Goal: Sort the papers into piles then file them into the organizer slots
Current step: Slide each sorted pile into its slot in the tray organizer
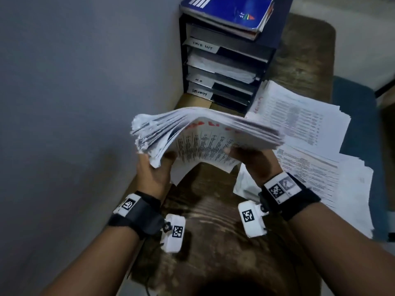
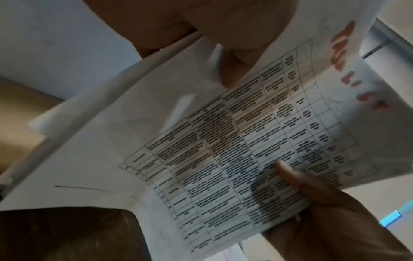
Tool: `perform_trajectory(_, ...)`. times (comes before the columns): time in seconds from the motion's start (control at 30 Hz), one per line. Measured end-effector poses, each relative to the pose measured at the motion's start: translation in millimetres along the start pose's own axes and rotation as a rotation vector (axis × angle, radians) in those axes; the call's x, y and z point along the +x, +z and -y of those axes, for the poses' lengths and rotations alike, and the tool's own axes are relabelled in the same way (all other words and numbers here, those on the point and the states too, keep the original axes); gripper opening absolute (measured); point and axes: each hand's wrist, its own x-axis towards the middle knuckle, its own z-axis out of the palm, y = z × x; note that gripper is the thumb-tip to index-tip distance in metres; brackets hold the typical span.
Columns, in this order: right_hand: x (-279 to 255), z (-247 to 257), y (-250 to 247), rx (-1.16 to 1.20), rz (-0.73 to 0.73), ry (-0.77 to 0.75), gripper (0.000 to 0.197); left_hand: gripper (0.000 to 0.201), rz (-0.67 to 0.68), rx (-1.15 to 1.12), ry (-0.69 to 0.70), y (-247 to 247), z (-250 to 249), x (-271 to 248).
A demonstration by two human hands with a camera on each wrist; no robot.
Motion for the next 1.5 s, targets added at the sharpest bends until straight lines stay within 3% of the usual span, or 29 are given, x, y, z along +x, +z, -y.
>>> perform_trajectory(0.07, 5, -4, 4, -0.033, -0.013, -0.004, 0.035, 0.039, -0.014, -0.091, 0.073, 3, -10, 3)
perform_trajectory(0.1, 4, 0, 7, -0.009, -0.013, -0.009, 0.033, 0.030, -0.016, -0.154, 0.117, 5, -22, 2)
perform_trajectory(0.23, 1, 16, 7, 0.172, -0.103, 0.010, 0.024, 0.032, 0.028, -0.265, 0.343, 8, -52, -4)
perform_trajectory(0.33, -4, 6, 4, 0.233, -0.085, 0.057, 0.031, 0.043, 0.024, -0.296, 0.310, 8, -37, 1)
perform_trajectory(0.4, -5, -13, 5, 0.079, -0.032, 0.138, 0.034, 0.030, 0.067, -0.142, 0.265, 15, -26, 0)
perform_trajectory(0.47, -5, -28, 7, -0.080, -0.036, 0.210, 0.028, 0.004, 0.053, -0.052, 0.152, 21, -17, -1)
perform_trajectory(0.53, 1, -34, 6, -0.105, -0.100, 0.217, 0.029, 0.025, 0.103, -0.080, 0.105, 19, -14, 7)
perform_trajectory(0.63, 4, -21, 0, -0.181, -0.039, 0.151, 0.028, 0.011, 0.200, -0.038, -0.005, 7, -16, 28)
perform_trajectory(0.73, 2, -15, -9, -0.083, 0.030, 0.174, 0.031, 0.017, 0.351, -0.165, -0.171, 0, -23, 36)
perform_trajectory(0.83, 0, -19, -15, 0.150, -0.041, 0.233, 0.053, 0.025, 0.401, -0.492, -0.367, -8, -18, 27)
perform_trajectory(0.93, 7, -18, -16, 0.297, -0.078, 0.243, 0.059, 0.071, 0.465, -0.951, -0.576, -23, 5, 7)
perform_trajectory(1.0, 12, -16, -15, 0.369, -0.075, 0.248, 0.056, 0.092, 0.506, -1.198, -0.657, -23, 4, -12)
perform_trajectory(1.1, 21, -14, -10, 0.440, -0.088, 0.262, 0.044, 0.090, 0.327, -1.321, -0.515, -4, -12, -26)
perform_trajectory(1.2, 25, -16, -5, 0.438, -0.117, 0.255, 0.043, 0.090, 0.291, -1.275, -0.330, 19, -35, -40)
perform_trajectory(1.27, 25, -17, -3, 0.421, -0.123, 0.226, 0.049, 0.085, 0.220, -1.223, -0.349, 24, -42, -42)
perform_trajectory(1.43, 21, -18, -2, 0.404, -0.088, 0.172, 0.059, 0.097, 0.183, -0.928, -0.485, 29, -25, -56)
perform_trajectory(1.5, 20, -18, -3, 0.387, -0.078, 0.164, 0.061, 0.069, 0.120, -0.859, -0.484, 31, -15, -61)
